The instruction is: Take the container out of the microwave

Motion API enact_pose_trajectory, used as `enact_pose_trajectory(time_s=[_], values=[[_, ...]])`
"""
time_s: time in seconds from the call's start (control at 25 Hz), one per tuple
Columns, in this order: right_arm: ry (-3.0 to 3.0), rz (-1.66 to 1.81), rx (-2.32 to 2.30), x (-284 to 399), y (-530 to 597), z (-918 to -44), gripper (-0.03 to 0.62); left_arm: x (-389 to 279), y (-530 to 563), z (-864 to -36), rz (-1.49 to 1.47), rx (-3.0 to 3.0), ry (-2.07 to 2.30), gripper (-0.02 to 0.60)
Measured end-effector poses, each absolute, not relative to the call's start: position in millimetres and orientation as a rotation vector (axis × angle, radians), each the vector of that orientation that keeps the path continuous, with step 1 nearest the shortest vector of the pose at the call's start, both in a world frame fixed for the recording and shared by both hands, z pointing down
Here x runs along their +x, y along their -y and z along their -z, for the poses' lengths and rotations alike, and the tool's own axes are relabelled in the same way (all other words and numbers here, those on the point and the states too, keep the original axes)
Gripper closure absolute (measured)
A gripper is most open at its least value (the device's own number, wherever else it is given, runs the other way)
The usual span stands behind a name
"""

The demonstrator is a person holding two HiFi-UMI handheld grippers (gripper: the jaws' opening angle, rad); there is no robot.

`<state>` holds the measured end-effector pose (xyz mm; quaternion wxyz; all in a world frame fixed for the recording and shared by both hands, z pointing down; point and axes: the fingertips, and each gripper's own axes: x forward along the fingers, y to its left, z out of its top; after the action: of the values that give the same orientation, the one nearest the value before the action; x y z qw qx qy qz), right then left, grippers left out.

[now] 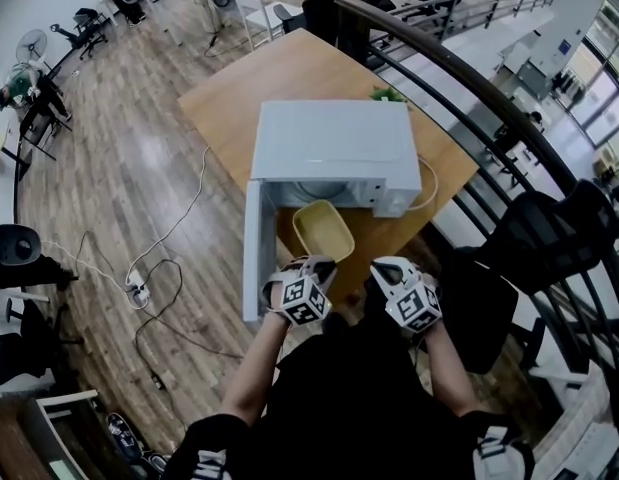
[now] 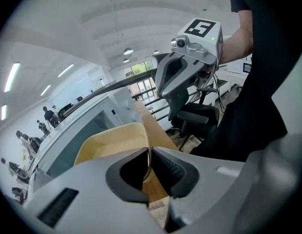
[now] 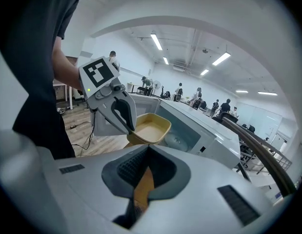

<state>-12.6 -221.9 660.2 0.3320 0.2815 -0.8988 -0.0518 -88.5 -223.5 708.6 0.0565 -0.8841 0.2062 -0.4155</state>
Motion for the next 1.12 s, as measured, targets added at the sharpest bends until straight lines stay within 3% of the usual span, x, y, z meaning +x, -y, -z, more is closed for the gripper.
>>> enact_pose_trajectory(time_s=[1.12], values=[[2.342, 0.109, 0.793, -0.7, 228.1, -668.2, 0.597, -101.0, 226.9, -693.9, 1.241, -2.678, -0.665, 0.556]])
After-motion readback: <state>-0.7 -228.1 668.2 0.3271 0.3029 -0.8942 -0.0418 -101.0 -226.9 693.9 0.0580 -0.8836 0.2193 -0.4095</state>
